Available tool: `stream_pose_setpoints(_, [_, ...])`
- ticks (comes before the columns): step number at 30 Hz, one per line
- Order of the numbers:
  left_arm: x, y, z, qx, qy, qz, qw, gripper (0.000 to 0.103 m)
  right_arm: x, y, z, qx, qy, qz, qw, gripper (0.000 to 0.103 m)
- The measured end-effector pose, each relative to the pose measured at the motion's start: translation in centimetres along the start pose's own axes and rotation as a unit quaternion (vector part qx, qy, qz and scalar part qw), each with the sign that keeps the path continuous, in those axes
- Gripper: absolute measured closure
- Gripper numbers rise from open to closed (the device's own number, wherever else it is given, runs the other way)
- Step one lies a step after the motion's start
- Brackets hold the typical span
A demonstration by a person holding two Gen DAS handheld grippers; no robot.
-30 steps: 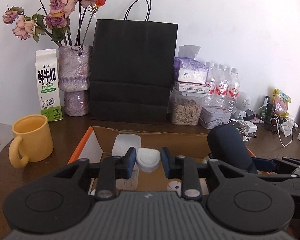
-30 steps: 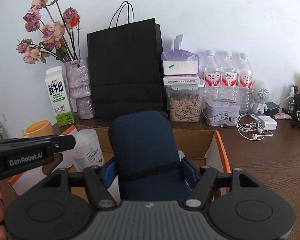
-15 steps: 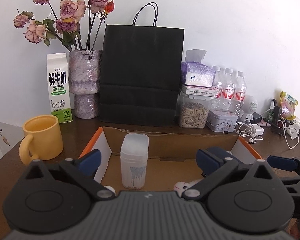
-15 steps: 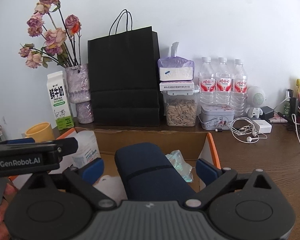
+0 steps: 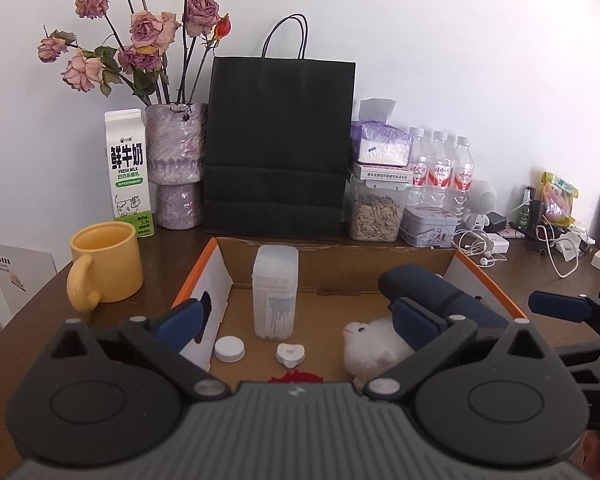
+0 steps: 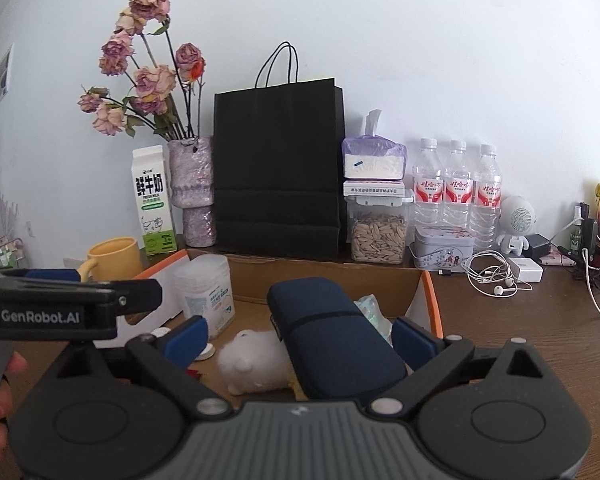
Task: Organize objects
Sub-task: 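Carry the navy case and white cap into the box and open both grippers, then withdraw both grippers from the box toward the remaining table items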
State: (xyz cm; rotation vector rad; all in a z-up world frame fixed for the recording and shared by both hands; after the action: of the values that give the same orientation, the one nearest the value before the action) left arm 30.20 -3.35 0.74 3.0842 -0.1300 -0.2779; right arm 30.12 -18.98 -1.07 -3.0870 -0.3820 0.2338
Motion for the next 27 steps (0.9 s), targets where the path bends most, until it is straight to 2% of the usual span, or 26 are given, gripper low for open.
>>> stream_pose_setpoints(6, [-3.0,-1.0,1.4,0.015,-0.017,0.002,0.9997,0.0,-2.9,-2.7,1.8,-0.032,-0.019,-0.034,0.999,0.007])
stream_pose_setpoints(12, [-5.4,-2.0,3.6,0.026,-0.046,0.002,0.9986,0.0,-5.1,-5.4,4.7,-0.049,-0.055,-0.069,0.995,0.018])
stream_pose_setpoints(14, [-6.0,-2.4,4.4,0.028,-0.057,0.002,0.998,0.0,-5.7,-6.2,5.5,-0.051,-0.066,-0.082,0.993,0.026])
stream_pose_setpoints(18, [-7.2,-3.1,5.9,0.025,-0.075,0.007,0.9969,0.0,-6.5,-7.9,6.8,-0.053,-0.087,-0.11,0.989,0.035])
stream_pose_setpoints(20, [-7.6,-3.5,6.6,0.022,-0.084,0.006,0.9962,0.0,-6.7,-8.5,7.4,-0.05,-0.101,-0.124,0.986,0.046])
stream_pose_setpoints(27, [-8.1,-4.5,8.4,0.003,-0.109,0.019,0.9938,0.0,-7.2,-10.1,8.6,-0.034,-0.123,-0.162,0.979,0.058])
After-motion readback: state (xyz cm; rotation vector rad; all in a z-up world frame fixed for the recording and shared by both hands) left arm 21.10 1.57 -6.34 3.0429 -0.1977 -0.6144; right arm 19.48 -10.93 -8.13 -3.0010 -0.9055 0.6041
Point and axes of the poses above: each gripper's, at about its wrist camera, not at the fingertips, and x roughly the way its jaws point, y to its right, z to its underside, the point moved 9 cm from there along x, roughly the way its jaws point, and after that the axes turned 13 degrees about y, right-handed, at the moved point
